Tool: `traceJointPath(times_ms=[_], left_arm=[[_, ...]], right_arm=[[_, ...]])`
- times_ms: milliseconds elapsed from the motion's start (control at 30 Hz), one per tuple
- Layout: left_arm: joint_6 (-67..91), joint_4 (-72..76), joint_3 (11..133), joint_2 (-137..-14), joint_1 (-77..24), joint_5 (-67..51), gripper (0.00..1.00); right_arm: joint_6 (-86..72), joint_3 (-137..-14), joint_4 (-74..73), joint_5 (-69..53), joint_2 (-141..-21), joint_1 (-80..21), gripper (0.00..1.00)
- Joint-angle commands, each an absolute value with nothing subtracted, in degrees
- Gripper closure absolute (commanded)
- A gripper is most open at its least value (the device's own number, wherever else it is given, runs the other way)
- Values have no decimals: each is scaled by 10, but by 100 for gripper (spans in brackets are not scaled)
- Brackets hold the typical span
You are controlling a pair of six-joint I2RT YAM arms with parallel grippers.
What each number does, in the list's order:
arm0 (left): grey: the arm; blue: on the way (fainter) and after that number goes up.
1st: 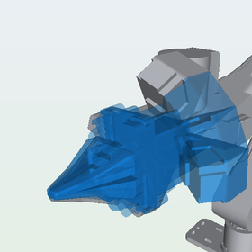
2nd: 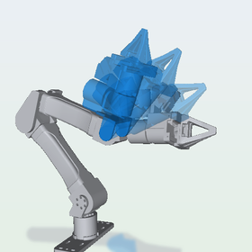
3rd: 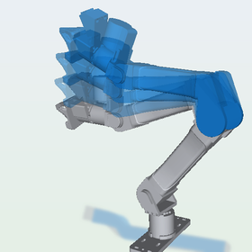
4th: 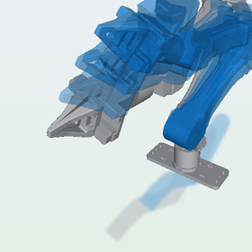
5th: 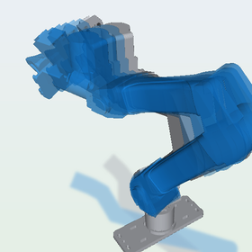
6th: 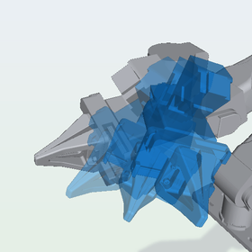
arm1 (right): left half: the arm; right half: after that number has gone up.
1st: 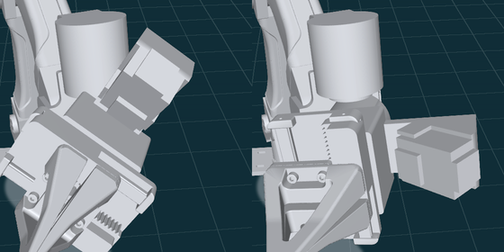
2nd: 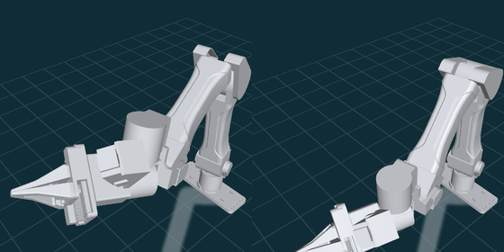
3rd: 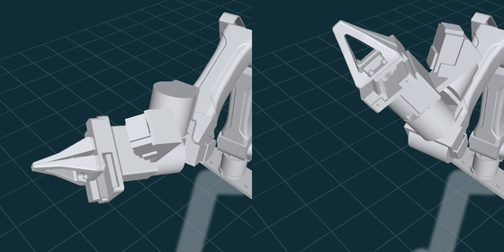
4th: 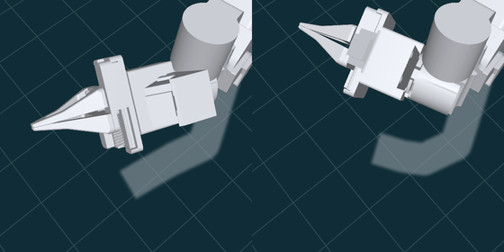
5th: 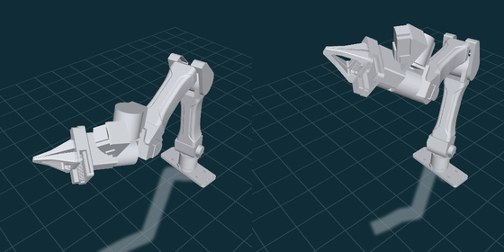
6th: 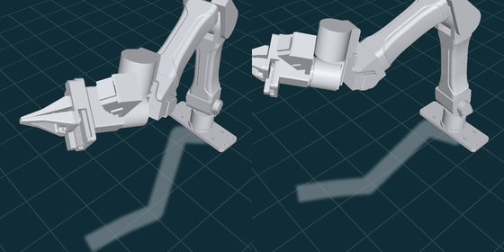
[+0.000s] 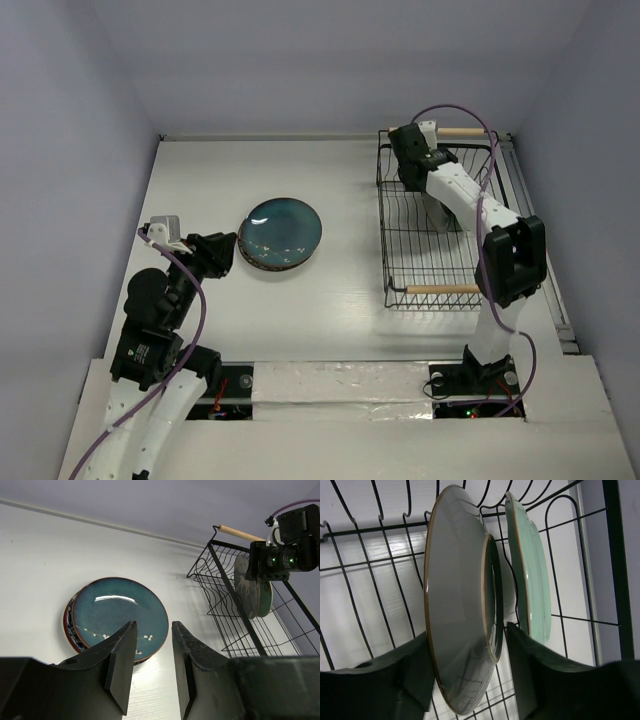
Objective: Unload the plates from the dish rack
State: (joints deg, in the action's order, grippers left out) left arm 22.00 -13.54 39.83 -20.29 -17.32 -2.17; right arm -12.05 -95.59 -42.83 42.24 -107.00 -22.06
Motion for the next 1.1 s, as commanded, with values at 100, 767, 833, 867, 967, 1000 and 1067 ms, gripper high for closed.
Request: traceJointPath(times_ms=[100, 767, 833, 867, 967, 1000, 1067], left_arm=[[220, -110, 394, -200, -177, -28, 68], [221, -109, 394, -196, -177, -31, 68], [220, -108, 394, -196, -177, -31, 68], [220, -108, 394, -196, -177, -31, 68], [220, -108, 394, -196, -177, -31, 68], [221, -108, 394, -197, -177, -31, 68], [221, -108, 393, -197, -177, -31, 68]], right_arm=[[-86, -996, -417, 444, -1071, -220, 54], [-41, -1001, -425, 486, -995, -220, 100], [-40, -1004, -423, 490, -977, -220, 100], [-39, -1005, -421, 494, -971, -220, 100], [-40, -1005, -417, 496, -947, -220, 100], [-42, -1005, -416, 495, -940, -220, 100], [-47, -1000, -402, 487, -917, -220, 100]])
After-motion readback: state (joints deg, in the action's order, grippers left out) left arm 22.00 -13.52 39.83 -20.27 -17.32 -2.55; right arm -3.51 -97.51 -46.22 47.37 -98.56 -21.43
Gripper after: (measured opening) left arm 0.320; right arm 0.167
